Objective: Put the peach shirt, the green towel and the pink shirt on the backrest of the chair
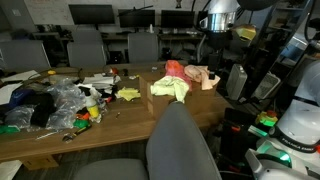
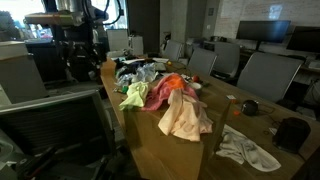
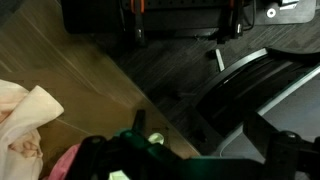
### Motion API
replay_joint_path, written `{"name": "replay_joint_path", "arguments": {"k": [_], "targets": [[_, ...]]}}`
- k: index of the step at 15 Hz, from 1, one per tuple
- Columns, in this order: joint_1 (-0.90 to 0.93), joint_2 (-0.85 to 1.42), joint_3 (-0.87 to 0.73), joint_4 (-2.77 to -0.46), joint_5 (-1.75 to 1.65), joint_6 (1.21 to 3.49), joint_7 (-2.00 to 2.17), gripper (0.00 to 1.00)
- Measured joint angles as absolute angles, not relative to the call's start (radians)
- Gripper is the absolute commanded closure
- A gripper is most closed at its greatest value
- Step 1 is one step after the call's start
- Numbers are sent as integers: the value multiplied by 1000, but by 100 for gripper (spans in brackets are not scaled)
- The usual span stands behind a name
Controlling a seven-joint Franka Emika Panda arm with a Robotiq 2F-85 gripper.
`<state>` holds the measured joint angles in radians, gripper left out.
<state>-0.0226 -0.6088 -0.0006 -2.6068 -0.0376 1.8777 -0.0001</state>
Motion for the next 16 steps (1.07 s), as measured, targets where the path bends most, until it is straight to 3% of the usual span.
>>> {"name": "replay_joint_path", "arguments": {"k": [10,16], "targets": [[-142,-525,-105,-2507,-77,1983,33,0],[-238,-430,-133,-2491,-158,2165,137,0]]}}
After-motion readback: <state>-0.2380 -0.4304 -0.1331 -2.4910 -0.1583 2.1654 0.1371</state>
